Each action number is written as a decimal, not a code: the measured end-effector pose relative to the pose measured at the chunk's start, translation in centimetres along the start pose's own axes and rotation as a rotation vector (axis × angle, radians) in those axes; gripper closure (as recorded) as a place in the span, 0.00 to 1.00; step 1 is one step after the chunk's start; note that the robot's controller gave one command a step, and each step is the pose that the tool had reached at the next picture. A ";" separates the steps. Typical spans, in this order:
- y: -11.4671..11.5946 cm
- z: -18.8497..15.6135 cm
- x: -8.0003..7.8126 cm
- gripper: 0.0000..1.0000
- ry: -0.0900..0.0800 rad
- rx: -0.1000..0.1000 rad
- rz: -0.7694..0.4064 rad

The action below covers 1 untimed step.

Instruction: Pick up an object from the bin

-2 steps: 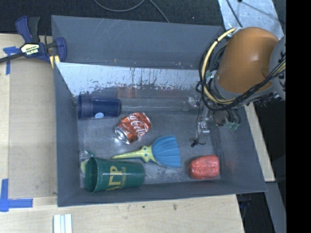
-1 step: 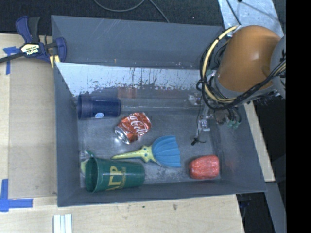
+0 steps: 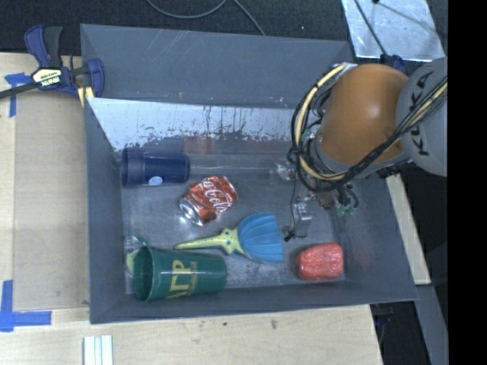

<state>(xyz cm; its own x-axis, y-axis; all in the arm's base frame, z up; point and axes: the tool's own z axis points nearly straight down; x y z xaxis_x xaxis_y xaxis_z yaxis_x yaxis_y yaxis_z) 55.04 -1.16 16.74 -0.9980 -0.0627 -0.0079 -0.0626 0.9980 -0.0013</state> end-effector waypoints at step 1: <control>2.7 1.7 1.6 0.00 0.011 -0.002 -0.196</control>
Offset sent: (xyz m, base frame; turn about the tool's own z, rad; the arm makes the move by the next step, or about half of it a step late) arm -0.0172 0.0274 -0.0561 -0.2265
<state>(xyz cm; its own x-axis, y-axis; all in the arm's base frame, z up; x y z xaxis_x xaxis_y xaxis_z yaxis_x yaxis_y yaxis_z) 53.28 1.42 15.02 -0.9667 -0.2559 0.0031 -0.2559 0.9667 0.0005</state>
